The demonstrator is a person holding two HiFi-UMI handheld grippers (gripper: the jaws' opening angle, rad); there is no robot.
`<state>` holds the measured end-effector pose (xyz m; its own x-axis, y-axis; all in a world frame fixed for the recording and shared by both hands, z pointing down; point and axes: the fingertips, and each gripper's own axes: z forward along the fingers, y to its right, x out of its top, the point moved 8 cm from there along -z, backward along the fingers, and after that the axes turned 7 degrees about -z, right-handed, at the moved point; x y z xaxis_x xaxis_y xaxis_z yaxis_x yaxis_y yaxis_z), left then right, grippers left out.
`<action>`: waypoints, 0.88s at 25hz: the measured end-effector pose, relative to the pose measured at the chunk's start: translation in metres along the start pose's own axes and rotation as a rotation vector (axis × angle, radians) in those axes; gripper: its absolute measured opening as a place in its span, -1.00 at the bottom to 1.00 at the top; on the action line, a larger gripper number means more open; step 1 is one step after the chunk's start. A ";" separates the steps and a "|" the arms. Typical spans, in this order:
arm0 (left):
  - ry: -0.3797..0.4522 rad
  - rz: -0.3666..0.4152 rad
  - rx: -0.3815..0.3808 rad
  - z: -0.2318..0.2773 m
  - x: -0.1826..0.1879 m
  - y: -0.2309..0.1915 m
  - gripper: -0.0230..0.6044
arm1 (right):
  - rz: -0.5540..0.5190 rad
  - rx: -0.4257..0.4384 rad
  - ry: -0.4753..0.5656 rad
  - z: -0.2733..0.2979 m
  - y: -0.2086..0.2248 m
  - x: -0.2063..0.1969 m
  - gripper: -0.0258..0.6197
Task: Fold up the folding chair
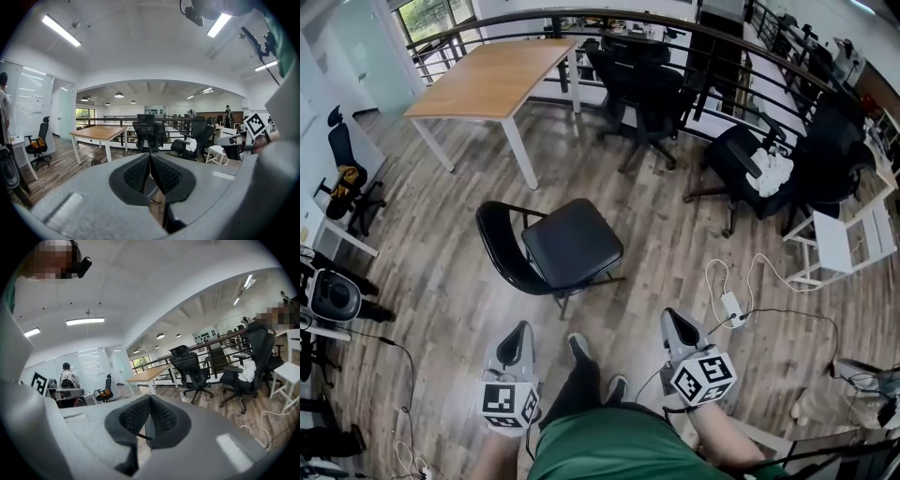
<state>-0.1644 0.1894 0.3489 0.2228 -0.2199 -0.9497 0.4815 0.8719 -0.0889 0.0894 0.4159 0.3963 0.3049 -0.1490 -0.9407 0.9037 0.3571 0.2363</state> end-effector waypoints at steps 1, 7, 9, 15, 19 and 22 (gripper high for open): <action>-0.004 -0.002 -0.005 0.010 0.000 -0.005 -0.89 | -0.003 -0.008 -0.004 0.007 0.003 0.002 -0.91; 0.005 -0.015 -0.065 0.083 0.020 -0.043 -0.89 | -0.026 -0.059 -0.019 0.072 0.015 0.028 -0.91; 0.000 -0.020 -0.094 0.107 0.026 -0.057 -0.89 | -0.036 -0.067 -0.014 0.098 0.013 0.042 -0.91; -0.008 -0.029 -0.145 0.164 0.047 -0.105 -0.89 | -0.051 -0.091 -0.019 0.161 0.003 0.070 -0.91; -0.024 -0.051 -0.132 0.189 0.046 -0.141 -0.89 | -0.056 -0.096 -0.033 0.198 -0.001 0.073 -0.91; -0.057 -0.087 -0.093 0.199 0.041 -0.162 -0.89 | -0.059 -0.074 -0.066 0.223 0.003 0.073 -0.91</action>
<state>-0.0646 -0.0476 0.3842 0.2324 -0.3189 -0.9189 0.4209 0.8847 -0.2006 0.1820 0.2002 0.3828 0.2728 -0.2311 -0.9339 0.8967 0.4128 0.1598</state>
